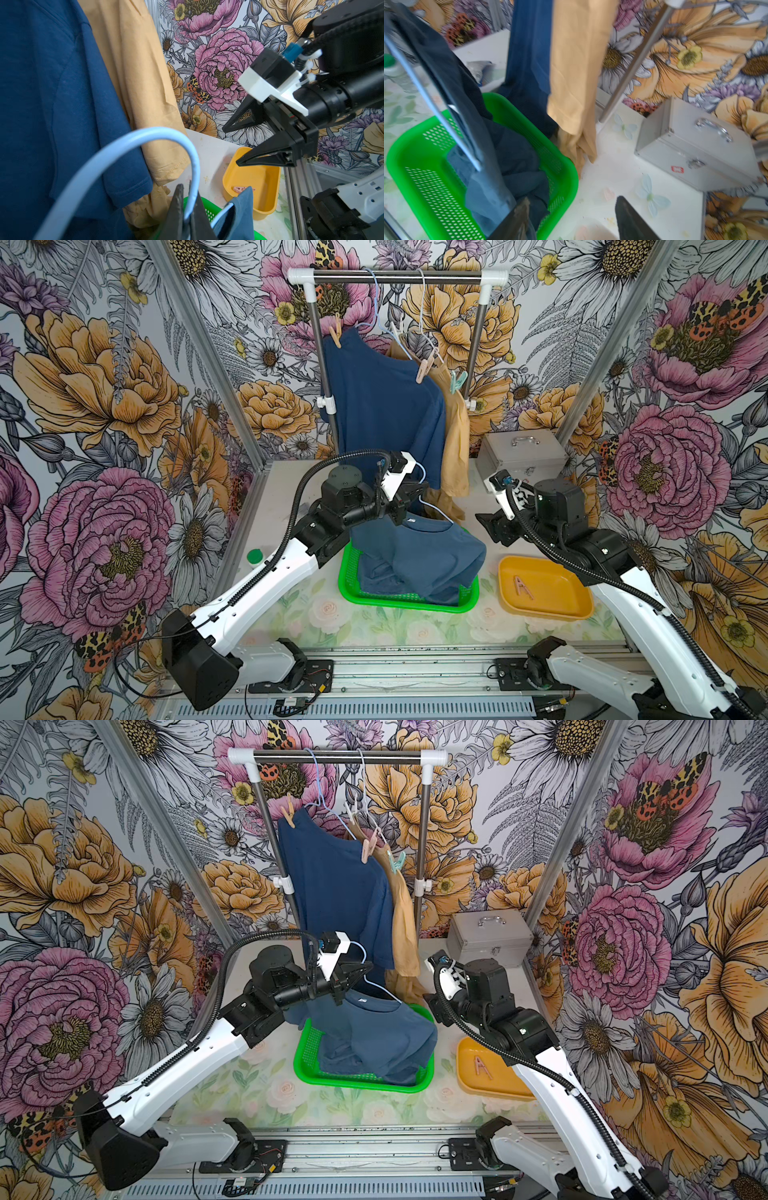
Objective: Remove the clothespins securing t-shirts to the hanger
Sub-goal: Adjust the hanger.
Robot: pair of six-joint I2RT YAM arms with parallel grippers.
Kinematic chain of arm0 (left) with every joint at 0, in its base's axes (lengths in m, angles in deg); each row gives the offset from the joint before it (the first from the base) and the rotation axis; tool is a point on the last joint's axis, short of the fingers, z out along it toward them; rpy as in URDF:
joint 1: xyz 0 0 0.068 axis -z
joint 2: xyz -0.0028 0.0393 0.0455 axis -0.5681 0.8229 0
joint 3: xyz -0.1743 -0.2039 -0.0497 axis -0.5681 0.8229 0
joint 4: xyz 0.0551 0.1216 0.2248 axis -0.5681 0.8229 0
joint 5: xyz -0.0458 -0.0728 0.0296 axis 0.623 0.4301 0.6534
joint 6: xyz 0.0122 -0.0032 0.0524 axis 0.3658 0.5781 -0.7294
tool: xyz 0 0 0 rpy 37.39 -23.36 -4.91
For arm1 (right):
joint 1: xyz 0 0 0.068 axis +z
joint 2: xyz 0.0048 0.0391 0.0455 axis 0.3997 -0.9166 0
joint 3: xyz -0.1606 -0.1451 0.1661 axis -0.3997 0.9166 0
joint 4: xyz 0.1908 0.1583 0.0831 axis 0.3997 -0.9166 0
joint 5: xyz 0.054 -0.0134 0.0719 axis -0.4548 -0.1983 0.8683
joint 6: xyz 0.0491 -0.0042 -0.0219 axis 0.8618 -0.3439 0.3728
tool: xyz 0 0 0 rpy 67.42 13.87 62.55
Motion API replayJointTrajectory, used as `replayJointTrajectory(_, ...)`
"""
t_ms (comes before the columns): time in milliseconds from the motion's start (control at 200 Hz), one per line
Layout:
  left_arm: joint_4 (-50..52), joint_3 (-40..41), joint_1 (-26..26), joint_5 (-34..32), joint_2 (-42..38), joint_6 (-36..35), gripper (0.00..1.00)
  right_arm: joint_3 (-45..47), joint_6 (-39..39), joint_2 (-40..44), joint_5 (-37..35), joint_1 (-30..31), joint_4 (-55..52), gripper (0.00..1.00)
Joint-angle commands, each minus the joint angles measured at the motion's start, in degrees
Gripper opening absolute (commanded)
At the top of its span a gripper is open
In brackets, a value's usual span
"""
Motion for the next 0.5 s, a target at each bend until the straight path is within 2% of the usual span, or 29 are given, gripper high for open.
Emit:
replayJointTrajectory(0,-3.8,-3.2,0.3,1.3,0.6,4.2,0.0,-1.7,2.1,-2.0,4.7,3.9,6.1,0.66)
replayJointTrajectory(195,-3.9,-5.5,0.1,2.3,1.7,6.8,0.0,-1.1,2.6,-4.9,15.3,5.7,15.2,0.64)
replayJointTrajectory(330,-3.9,-6.6,0.2,2.3,2.3,8.2,0.0,-1.6,2.5,-7.1,19.4,5.8,19.6,0.62)
replayJointTrajectory(495,-3.9,-6.9,0.4,2.3,2.7,8.7,0.0,-2.1,4.8,-10.3,25.6,5.7,25.6,0.55)
